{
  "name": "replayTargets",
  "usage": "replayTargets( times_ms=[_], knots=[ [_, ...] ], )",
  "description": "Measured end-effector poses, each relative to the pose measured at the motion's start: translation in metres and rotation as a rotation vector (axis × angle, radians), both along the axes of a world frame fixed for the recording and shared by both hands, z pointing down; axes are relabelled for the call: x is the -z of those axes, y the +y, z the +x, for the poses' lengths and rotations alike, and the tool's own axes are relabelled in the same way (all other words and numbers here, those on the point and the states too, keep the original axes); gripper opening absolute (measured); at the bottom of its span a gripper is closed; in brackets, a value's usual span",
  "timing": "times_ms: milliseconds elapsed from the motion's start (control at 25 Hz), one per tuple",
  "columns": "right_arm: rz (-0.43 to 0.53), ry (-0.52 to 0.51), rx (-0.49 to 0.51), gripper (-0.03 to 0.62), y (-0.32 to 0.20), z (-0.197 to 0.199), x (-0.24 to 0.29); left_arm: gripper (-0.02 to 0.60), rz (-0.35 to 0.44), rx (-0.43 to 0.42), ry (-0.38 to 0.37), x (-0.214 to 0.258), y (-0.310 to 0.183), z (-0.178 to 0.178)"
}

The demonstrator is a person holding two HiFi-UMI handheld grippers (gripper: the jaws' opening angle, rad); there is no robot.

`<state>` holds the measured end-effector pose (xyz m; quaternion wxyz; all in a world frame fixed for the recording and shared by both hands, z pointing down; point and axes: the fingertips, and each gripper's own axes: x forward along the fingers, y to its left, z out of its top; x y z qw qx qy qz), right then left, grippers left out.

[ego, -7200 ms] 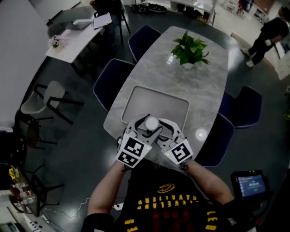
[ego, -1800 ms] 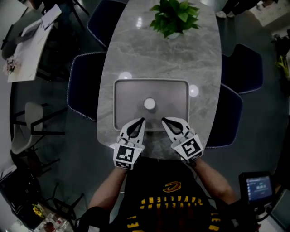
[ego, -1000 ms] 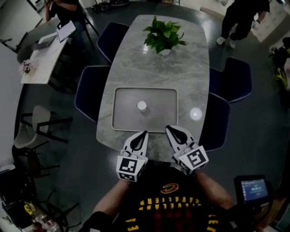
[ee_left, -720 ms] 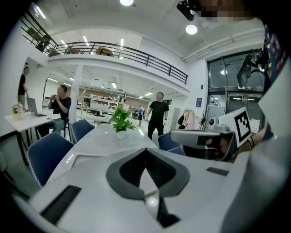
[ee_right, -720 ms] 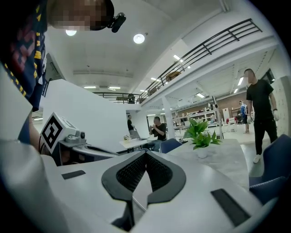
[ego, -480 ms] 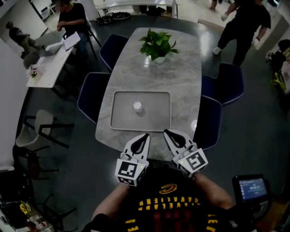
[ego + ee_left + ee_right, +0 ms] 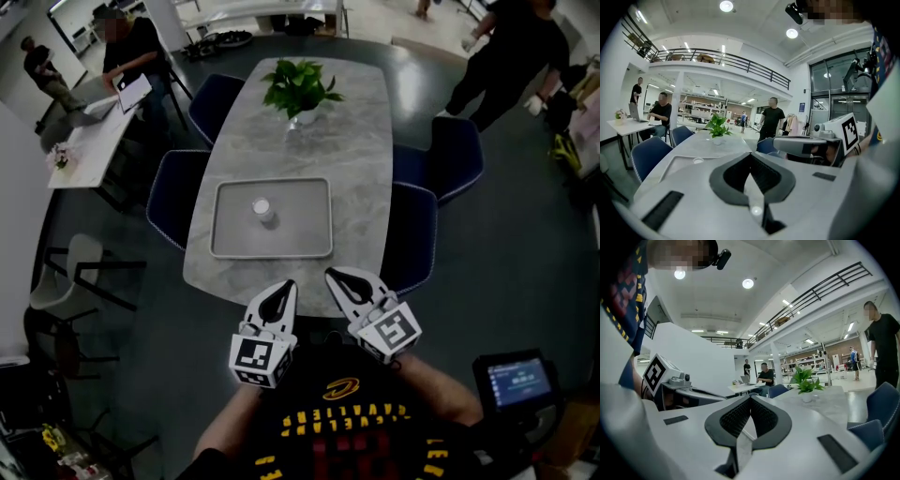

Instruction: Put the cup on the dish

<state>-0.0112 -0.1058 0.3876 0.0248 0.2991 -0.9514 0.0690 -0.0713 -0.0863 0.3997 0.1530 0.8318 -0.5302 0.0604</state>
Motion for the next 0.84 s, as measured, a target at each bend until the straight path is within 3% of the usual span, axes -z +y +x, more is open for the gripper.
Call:
replayTargets(
  times_ms=[440,840],
  knots=[
    [-0.013,-0.001,-0.044,0.008,0.014,0.04,-0.007,0.002,-0.011,-0.017,-0.026,-0.011,0.01,0.029],
    [-0.011,0.02,-0.029,0.008,-0.002,0.038,-0.012,0.002,-0.002,0.007,-0.045,-0.012,-0.006,0.02]
  ],
)
